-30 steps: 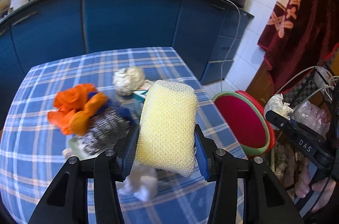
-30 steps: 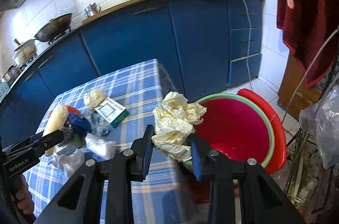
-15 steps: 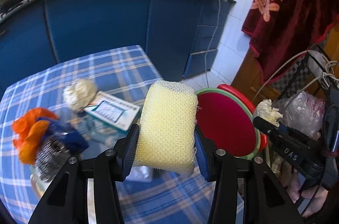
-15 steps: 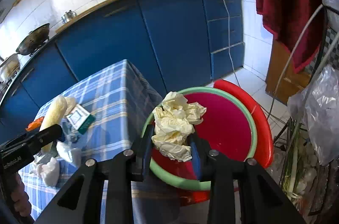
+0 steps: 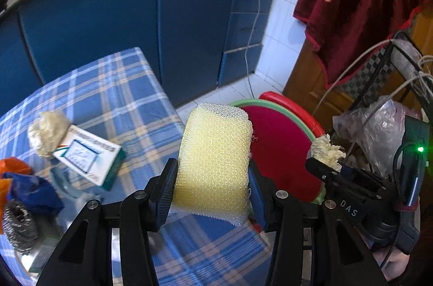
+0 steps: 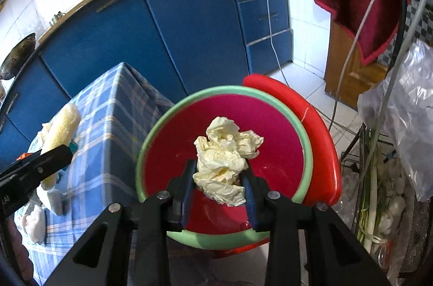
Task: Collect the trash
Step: 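Carry the sponge and tissues with both tools over the red bin, then open the right tool to drop tissues while the left tool drops the sponge into the bin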
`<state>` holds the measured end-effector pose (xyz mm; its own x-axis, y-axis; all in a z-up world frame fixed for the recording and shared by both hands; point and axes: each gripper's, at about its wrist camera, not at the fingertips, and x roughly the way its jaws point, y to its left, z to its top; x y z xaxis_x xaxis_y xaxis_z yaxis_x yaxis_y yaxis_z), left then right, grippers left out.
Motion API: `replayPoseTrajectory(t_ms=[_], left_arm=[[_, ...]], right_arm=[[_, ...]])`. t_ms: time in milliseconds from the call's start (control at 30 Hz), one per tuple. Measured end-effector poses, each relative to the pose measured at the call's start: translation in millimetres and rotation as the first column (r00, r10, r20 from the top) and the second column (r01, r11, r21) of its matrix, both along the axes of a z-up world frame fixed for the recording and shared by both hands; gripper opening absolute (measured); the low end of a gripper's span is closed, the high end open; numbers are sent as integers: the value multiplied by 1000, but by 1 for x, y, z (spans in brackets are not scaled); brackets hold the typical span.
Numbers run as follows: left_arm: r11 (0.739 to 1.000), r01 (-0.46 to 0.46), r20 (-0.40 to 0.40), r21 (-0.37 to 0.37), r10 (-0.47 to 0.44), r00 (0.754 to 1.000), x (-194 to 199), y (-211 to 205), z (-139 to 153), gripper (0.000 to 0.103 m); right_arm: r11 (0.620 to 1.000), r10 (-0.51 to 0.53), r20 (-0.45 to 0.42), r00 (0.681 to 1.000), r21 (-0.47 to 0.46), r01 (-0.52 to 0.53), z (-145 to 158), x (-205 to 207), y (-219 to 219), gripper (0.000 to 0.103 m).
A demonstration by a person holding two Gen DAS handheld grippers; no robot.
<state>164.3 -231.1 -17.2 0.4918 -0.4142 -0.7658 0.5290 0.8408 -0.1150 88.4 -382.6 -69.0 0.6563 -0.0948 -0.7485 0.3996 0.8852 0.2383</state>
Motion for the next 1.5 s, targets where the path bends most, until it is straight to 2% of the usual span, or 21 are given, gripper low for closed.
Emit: replayPoseTrajectory(t_ms=[467,600,900,1233,1267,1333,1500], left_arm=[[997,54,-42,57,-52,998,11,-40,-28,52],[997,50,-35,65,-48,998,13,-43,-31,57],[997,46,-52,68,-43,998,17,-44,-36,57],[997,46,-48,67,-43,998,16,-42,-34,58],[997,44,-45,69,-41,998,17,-42,-33,59],[997,38,-41,71,-35,999,16,-41,-32,71],[997,36,-26,65,-35,999,15,-39,-26,73]], right_arm=[[1000,-22,-39,999,15,23,-18,5,-17,39],[999,-27,-41,999,20,27,-19,6,-19,48],[999,-45,-32,998,24,46,-19,3,-24,60],[998,-54,-16,998,27,55,-13,-2,-23,61],[998,-55,-15,998,27,55,-12,-2,-22,61],[998,-57,-12,998,26,57,-11,-3,-22,61],[998,-58,-7,998,24,59,-9,-4,-20,62]])
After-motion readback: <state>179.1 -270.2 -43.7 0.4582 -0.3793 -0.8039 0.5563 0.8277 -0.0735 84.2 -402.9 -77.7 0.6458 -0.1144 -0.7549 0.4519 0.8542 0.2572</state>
